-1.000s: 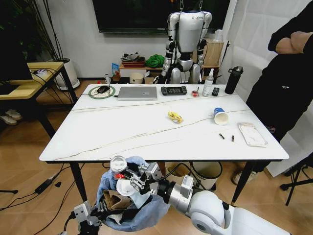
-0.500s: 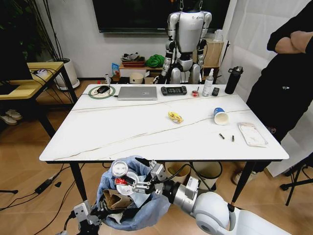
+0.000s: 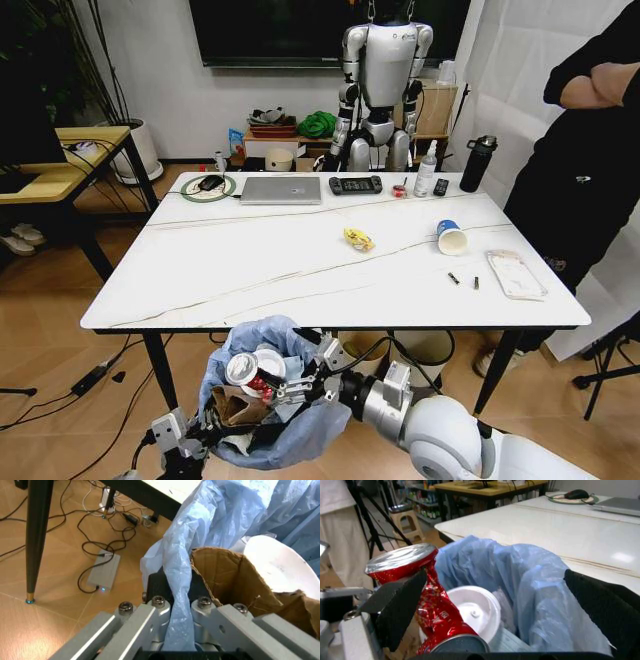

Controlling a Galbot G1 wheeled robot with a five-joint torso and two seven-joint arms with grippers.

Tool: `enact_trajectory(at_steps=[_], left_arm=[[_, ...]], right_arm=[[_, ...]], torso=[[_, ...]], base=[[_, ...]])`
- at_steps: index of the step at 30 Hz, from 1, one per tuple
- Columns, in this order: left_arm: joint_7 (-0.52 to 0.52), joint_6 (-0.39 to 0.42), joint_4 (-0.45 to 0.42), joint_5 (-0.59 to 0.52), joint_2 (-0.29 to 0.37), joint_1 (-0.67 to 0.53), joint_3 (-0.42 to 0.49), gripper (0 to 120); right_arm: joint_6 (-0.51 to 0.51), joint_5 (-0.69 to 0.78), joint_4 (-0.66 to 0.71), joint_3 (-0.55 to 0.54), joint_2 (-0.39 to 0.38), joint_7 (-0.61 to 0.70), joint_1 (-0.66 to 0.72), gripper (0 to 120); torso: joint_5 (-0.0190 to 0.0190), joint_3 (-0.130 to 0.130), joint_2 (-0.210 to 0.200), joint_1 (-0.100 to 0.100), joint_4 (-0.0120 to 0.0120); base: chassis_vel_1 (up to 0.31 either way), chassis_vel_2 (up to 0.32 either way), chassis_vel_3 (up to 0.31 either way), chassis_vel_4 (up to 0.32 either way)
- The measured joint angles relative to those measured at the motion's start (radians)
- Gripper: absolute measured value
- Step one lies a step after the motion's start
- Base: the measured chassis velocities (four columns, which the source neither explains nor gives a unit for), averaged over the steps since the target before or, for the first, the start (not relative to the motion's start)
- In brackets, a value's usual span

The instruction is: Pick up the trash bin and place the trash from the table into it.

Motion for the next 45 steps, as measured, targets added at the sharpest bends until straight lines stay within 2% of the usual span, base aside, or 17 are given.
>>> enact_trajectory(at_steps=[10,13,18,22,29,33,36,37,41,44,45], left_arm=[[0.0,0.0,0.0,0.004,0.0,-0.002,0.001,0],[0.0,0.001,0.0,0.002,0.003,-0.006,0.001,0],[0.0,0.001,0.0,0.0,0.006,-0.008,0.002,0],[0.0,0.001,0.003,0.0,0.006,-0.007,0.005,0],[0.001,-0.001,0.007,0.006,0.005,-0.001,0.009,0],[0.003,-0.002,0.005,0.007,0.006,0.005,0.01,0],[0.004,-0.003,-0.002,0.013,0.005,0.011,0.011,0],[0.004,-0.003,-0.002,0.013,0.005,0.011,0.011,0],[0.004,-0.003,-0.006,0.026,0.0,0.011,0.018,0],[0.006,-0.005,-0.01,0.035,0.0,0.015,0.021,0],[0.006,-0.005,-0.01,0.035,0.0,0.015,0.021,0]], right_arm=[[-0.038,-0.048,0.006,0.038,-0.038,0.023,0.005,100],[-0.064,-0.017,0.039,0.051,-0.082,0.045,-0.022,100],[-0.09,0.045,0.066,0.061,-0.094,0.068,-0.03,100],[-0.091,0.057,0.067,0.078,-0.075,0.077,-0.015,100],[-0.097,0.093,0.028,0.182,0.017,0.11,0.072,100],[-0.108,0.106,-0.033,0.239,0.052,0.122,0.107,100],[-0.093,0.119,-0.17,0.295,0.081,0.112,0.168,100],[-0.093,0.119,-0.17,0.295,0.081,0.112,0.168,100],[-0.043,0.109,-0.327,0.298,0.109,0.033,0.263,100],[-0.084,0.069,-0.455,0.29,0.169,0.035,0.333,100],[-0.084,0.069,-0.455,0.29,0.169,0.035,0.333,100]], torso=[[0.0,0.0,0.0,0.0,0.0],[0.0,0.0,0.0,0.0,-0.0001],[-0.0001,0.0,0.0,0.0,-0.0001],[-0.0001,0.0,0.0,0.0,-0.0001],[-0.0001,0.0,0.0,0.0,0.0001],[-0.0001,0.0,0.0,0.0,0.0001],[0.0,0.0,0.0,0.0,-0.0002],[0.0,0.0,0.0,0.0,-0.0002],[-0.0005,0.0,0.0,0.0,-0.0003],[0.0,0.0,0.0,0.0,-0.0001],[0.0,0.0,0.0,0.0,-0.0001]], base=[[0.0,0.0,0.0,0.0],[0.0,0.0,0.0,0.0],[0.0,0.0,0.0,0.0],[0.0,0.0,0.0,0.0],[0.0,0.0,0.0,0.0],[0.0,0.0,0.0,0.0],[0.0,0.0,0.0,0.0],[0.0,0.0,0.0,0.0],[0.0,0.0,0.0,0.0],[0.0,0.0,0.0,0.0],[0.0,0.0,0.0,0.0]])
